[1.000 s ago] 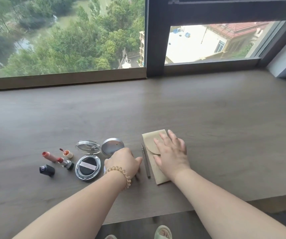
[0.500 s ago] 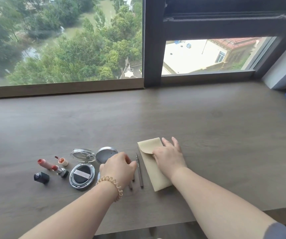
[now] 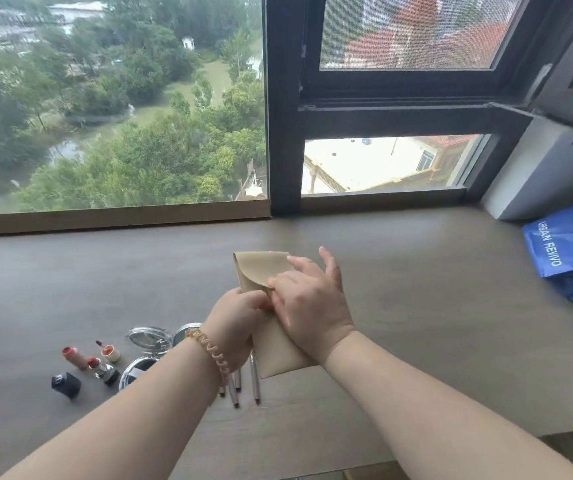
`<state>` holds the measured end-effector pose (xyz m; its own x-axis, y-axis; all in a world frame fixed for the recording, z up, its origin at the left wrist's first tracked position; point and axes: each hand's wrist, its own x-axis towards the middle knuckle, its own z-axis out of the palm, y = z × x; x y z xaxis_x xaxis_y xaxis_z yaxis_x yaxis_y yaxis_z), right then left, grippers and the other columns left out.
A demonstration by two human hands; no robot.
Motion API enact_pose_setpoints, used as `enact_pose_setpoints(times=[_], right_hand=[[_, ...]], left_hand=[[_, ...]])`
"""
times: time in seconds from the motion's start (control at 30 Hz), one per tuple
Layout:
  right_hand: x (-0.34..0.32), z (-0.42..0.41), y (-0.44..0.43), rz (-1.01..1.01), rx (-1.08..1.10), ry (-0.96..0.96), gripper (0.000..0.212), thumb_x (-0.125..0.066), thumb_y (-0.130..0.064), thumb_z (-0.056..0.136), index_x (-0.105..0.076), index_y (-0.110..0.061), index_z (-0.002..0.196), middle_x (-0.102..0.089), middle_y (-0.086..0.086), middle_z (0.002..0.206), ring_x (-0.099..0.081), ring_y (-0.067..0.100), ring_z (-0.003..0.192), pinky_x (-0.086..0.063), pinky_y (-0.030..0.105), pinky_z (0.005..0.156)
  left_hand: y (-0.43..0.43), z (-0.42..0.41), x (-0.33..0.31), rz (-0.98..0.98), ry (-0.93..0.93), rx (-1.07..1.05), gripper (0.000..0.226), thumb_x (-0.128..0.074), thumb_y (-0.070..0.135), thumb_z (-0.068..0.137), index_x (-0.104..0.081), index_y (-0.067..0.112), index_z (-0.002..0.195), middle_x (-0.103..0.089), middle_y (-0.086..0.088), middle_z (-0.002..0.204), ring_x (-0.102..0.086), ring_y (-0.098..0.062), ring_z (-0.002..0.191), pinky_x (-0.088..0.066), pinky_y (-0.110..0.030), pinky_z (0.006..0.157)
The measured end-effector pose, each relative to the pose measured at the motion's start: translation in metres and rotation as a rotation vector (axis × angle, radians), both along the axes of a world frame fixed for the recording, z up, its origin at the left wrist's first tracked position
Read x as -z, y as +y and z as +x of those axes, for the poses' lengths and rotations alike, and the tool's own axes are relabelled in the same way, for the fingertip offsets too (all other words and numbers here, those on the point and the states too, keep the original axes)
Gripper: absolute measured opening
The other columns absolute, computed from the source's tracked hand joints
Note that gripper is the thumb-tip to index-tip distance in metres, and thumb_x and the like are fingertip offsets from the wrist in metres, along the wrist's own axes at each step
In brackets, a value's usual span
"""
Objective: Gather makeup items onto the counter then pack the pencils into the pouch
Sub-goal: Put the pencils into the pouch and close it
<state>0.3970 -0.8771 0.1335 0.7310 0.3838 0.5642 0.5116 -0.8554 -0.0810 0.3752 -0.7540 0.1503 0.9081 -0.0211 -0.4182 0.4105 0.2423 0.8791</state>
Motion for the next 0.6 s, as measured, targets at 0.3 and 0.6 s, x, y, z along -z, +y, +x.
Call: enact_pose_setpoints(times=[0.3,0.6], right_hand=[[-0.023,0.0,-0.019,0.08,-0.239,0.388,0.038,-0.05,-0.04,0.084,-0.067,-0.021,0.112,-0.059,0.003,0.13,-0.04,0.026,0.133,-0.028,0.043,0.108],[-0.043,0.004,-0.013,0.56,-0.065,0.338,0.031,-0.037,-0.029,0.093,-0.052,-0.012,0.071,-0.055,0.003,0.061,-0.05,0.027,0.062,-0.038,0.034,0.058]], left_hand=[[0.007,-0.018,-0.017,-0.004,0.035,0.019,0.021,-0.044,-0.001,0.083,-0.064,0.002,0.086,-0.064,-0.016,0.072,-0.063,-0.028,0.061,-0.053,-0.036,0.063],[0.022,-0.029,-0.025,0.1,-0.075,0.2,0.027,-0.057,0.008,0.065,-0.064,-0.001,0.09,-0.067,-0.016,0.077,-0.065,-0.026,0.063,-0.055,-0.03,0.058]])
